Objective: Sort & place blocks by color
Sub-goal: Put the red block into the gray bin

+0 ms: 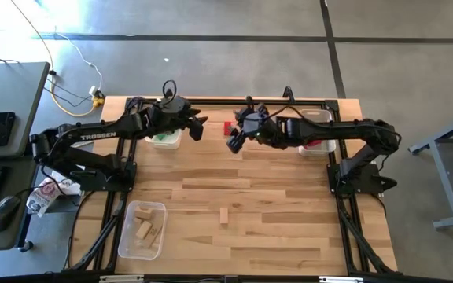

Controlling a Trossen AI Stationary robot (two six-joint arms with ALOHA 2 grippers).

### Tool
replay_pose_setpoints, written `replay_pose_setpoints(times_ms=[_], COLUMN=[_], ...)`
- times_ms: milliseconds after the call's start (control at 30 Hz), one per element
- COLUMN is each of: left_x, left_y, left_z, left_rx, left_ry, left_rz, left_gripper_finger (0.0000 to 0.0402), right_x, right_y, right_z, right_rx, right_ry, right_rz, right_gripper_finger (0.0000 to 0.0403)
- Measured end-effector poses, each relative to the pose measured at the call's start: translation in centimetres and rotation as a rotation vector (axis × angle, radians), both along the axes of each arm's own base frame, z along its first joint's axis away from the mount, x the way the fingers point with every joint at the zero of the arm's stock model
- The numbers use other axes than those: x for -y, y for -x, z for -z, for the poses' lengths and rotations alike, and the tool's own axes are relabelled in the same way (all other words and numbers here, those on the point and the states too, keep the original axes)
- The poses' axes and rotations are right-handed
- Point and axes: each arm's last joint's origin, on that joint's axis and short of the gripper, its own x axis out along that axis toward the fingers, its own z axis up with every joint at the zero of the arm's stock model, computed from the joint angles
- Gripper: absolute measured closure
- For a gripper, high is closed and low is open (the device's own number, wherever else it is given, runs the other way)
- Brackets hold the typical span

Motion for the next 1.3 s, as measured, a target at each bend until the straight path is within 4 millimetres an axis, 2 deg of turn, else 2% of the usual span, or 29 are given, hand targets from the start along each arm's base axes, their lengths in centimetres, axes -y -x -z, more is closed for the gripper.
replay_pose_setpoints(times_ms=[200,367,567,800,1033,1300], left_x=[-0.3,-0.5,-0.7,-1.8,-3.5,-4.9], left_y=[-0.3,-0.3,-0.4,-2.3,-4.7,-7.6], left_z=[-2.9,-3.9,-4.5,-6.8,-5.7,-0.7], left_rx=[0.018,0.015,0.019,-0.021,-0.083,-0.104], left_ry=[-0.057,-0.079,-0.101,-0.172,-0.155,0.037], left_rz=[-0.018,-0.074,-0.115,-0.109,-0.19,-0.221], left_gripper_finger=[0.019,0.019,0.019,0.019,0.019,0.019], right_x=[0.7,1.2,1.8,2.5,3.4,4.8], right_y=[1.1,2.2,3.3,4.0,4.4,4.7], right_z=[-1.4,-2.0,-1.6,-0.9,-0.9,-0.9], right_rx=[0.02,-0.001,-0.068,-0.149,-0.177,-0.179], right_ry=[0.029,0.028,-0.005,-0.013,0.058,0.044], right_rz=[0.004,0.04,0.104,0.156,0.263,0.295], right_gripper_finger=[0.0181,0.0181,0.0181,0.0181,0.0181,0.0181])
